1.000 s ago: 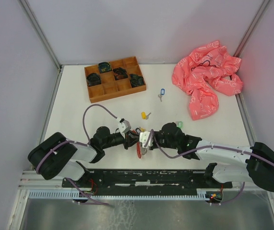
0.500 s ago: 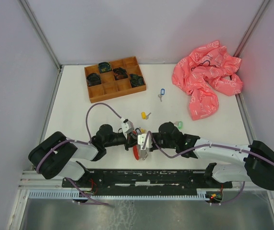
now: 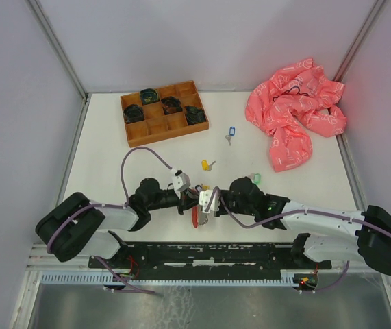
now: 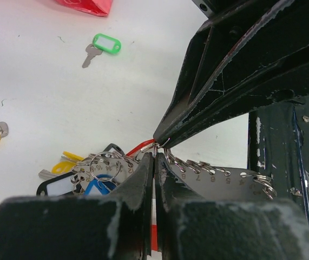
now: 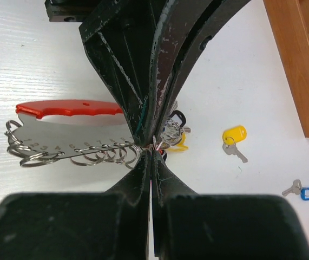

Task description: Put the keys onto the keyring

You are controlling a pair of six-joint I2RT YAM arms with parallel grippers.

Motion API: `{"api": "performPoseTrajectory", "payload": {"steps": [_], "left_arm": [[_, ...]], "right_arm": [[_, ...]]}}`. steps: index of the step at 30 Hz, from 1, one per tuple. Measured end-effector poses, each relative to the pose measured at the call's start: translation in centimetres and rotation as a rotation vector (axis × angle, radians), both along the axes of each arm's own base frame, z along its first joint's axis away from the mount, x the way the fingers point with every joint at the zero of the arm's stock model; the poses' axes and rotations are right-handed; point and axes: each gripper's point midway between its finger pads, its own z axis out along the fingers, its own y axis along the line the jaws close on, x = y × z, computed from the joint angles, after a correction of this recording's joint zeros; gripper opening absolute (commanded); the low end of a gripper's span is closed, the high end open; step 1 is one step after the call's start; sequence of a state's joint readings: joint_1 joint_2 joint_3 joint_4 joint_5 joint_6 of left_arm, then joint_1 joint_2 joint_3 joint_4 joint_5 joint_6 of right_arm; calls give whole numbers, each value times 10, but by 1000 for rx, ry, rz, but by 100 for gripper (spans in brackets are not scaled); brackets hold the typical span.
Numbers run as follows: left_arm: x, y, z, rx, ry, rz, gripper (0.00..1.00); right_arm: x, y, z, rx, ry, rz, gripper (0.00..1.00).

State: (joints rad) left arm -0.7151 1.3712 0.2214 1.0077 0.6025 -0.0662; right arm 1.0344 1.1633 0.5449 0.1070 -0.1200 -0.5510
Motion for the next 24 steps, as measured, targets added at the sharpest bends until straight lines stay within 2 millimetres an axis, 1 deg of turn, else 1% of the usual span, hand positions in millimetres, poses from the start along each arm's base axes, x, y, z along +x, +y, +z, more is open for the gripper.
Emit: {"api": "performPoseTrajectory", "payload": {"steps": [5, 11, 19, 24], "left_arm": [[-1, 2, -1, 1, 1, 3, 3], [-2, 6, -3, 5, 0, 25, 3], [-3, 10, 3, -11, -19, 35, 3], [-1, 10, 0, -10, -20, 45, 3]], "right_arm": [[-1, 2, -3, 15, 23, -9, 1], [-1, 4, -17, 11, 60, -26, 1], [-3, 8, -14, 70, 76, -36, 1], [-2, 15, -20, 79, 95, -19, 1]]}}
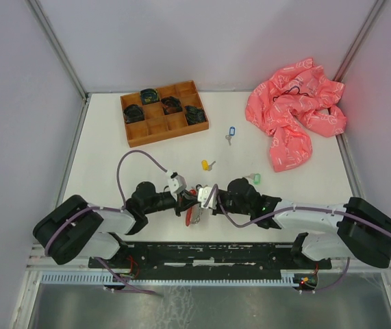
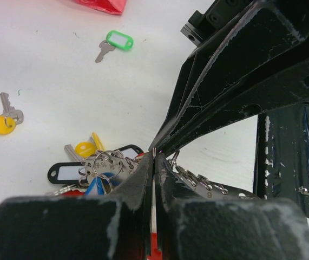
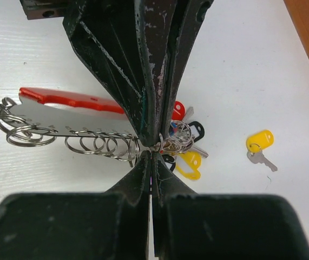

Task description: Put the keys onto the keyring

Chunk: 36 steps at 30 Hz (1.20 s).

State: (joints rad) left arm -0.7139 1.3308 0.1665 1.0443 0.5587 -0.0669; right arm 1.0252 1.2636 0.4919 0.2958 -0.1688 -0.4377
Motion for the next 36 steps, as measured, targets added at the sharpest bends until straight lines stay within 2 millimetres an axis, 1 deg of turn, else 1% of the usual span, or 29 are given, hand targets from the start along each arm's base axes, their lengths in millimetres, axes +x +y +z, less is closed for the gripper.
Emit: {"api": "performPoseTrajectory", "payload": {"steps": [4, 6, 8, 10, 12, 15, 19, 26, 31, 36], "left_arm": [[0, 2, -8, 8, 8, 9, 3], [1, 1, -7, 6, 5, 11, 9], [2, 1, -4, -3, -5, 15, 17], [4, 1, -4, -2, -7, 24, 22], [5, 2, -7, 6, 0, 31, 25], [5, 1, -10, 22, 18, 28, 27], [5, -2, -9, 28, 27, 13, 29], [-1, -4, -10, 33, 32, -31, 29], [-4, -8, -8, 40, 13, -73, 30], [-6, -9, -16, 60, 28, -96, 34]], "right_arm": [[-1, 2, -7, -2, 9, 15, 1], [0, 1, -6, -6, -2, 18, 1], [-1, -2, 0, -8, -24, 27, 1], [-2, -5, 11, 1, -53, 39, 1], [-4, -6, 23, 7, -81, 55, 1], [-6, -5, 28, -7, -95, 81, 1], [-8, -5, 23, -43, -86, 106, 1], [-13, -9, 11, -91, -66, 137, 1], [-13, -9, 9, -100, -65, 141, 1], [-13, -9, 9, -105, -67, 143, 1]]}}
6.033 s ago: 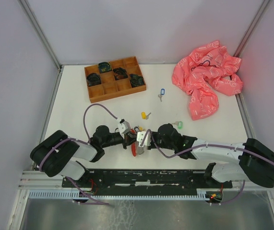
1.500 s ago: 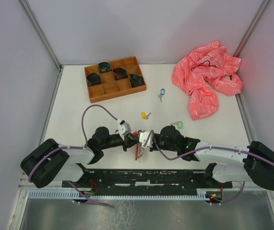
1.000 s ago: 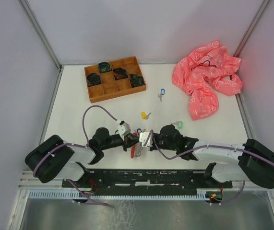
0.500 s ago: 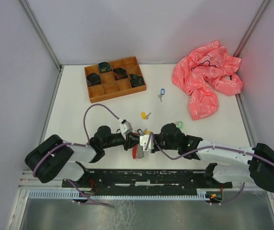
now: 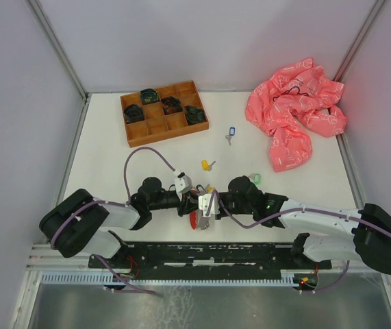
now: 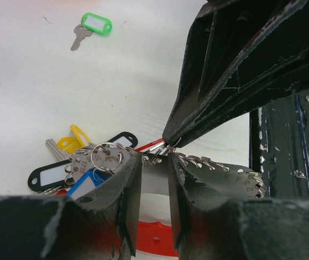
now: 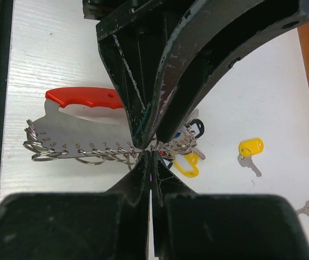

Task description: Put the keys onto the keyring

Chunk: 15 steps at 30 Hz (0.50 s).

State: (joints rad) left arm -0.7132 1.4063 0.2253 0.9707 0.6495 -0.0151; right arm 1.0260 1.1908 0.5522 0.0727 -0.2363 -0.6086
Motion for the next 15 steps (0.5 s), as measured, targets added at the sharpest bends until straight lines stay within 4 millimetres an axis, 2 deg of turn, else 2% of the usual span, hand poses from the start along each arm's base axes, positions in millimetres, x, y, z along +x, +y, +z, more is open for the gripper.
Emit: {"api": "performPoseTrajectory", "payload": {"steps": [5, 9, 11, 15], "left_arm": [[1, -3, -7, 17, 13, -15, 35], [3, -6, -11, 25, 24, -20, 31], [2, -6, -11, 24, 26, -28, 25], [2, -6, -11, 26, 22, -31, 6]], "right_arm": [[0, 0, 0, 0, -3, 1, 1], [0, 0, 0, -3, -3, 0, 1], [1, -1, 0, -5, -4, -2, 1], [2, -2, -1, -9, -9, -7, 1]]}}
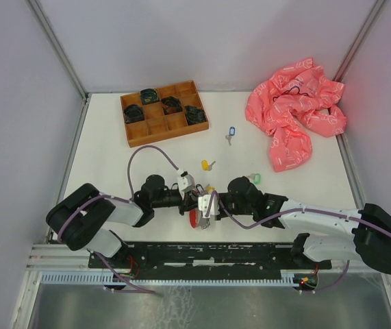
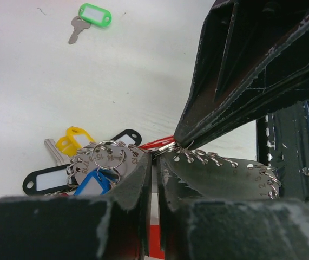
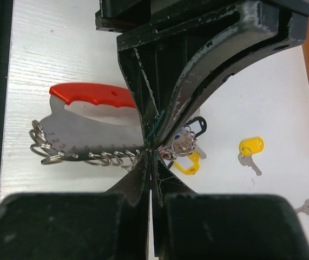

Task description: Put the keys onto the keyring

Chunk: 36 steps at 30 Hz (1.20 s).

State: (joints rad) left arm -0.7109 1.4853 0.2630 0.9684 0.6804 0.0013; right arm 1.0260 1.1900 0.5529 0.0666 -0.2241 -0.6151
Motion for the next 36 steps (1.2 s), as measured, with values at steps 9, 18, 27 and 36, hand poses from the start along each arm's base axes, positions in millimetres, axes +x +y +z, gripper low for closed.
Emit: {"api": "performPoseTrajectory", "payload": {"steps": [9, 18, 27, 36], "left_arm": [[2, 2, 9, -14, -24, 19, 3], [6, 8, 22, -39, -63, 66, 3], [12, 12, 20, -40, -52, 124, 3], [16, 14, 20, -45, -62, 152, 3]], "right_arm": [[12, -12, 0, -33, -31, -91, 1], [14, -13, 2, -15, -15, -132, 1], [7, 0, -1, 35, 29, -90, 1], [16, -4, 7, 62, 14, -164, 24]]}}
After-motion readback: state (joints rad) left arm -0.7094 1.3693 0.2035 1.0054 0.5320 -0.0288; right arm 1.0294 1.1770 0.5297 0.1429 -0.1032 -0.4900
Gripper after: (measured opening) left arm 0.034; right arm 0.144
